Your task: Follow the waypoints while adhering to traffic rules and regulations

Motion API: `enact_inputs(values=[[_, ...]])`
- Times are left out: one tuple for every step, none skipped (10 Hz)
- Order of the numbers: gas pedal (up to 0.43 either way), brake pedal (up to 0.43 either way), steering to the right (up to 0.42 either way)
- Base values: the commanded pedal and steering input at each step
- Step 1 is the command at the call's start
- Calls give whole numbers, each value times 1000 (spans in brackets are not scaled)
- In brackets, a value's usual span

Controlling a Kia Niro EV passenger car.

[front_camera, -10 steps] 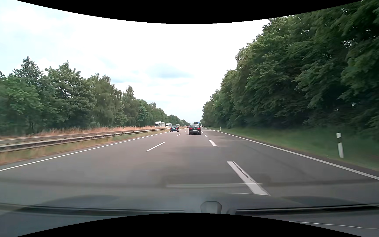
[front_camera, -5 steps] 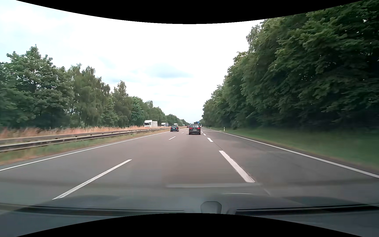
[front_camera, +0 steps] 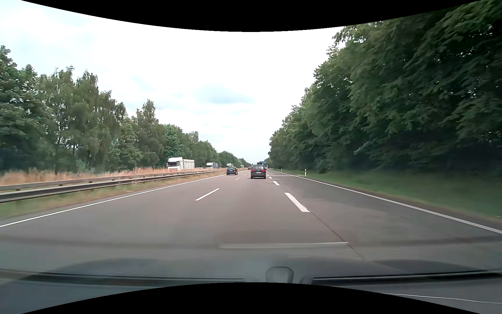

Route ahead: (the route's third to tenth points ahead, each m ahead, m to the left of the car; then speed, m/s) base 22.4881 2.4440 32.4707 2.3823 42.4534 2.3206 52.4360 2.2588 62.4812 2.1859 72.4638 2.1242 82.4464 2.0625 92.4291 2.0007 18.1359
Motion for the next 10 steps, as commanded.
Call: enact_inputs(values=[[228,0,-2],[228,0,-3],[228,0,-3],[228,0,-3],[228,0,-3],[228,0,-3],[228,0,-2],[228,0,-2],[228,0,-1],[228,0,-2]])
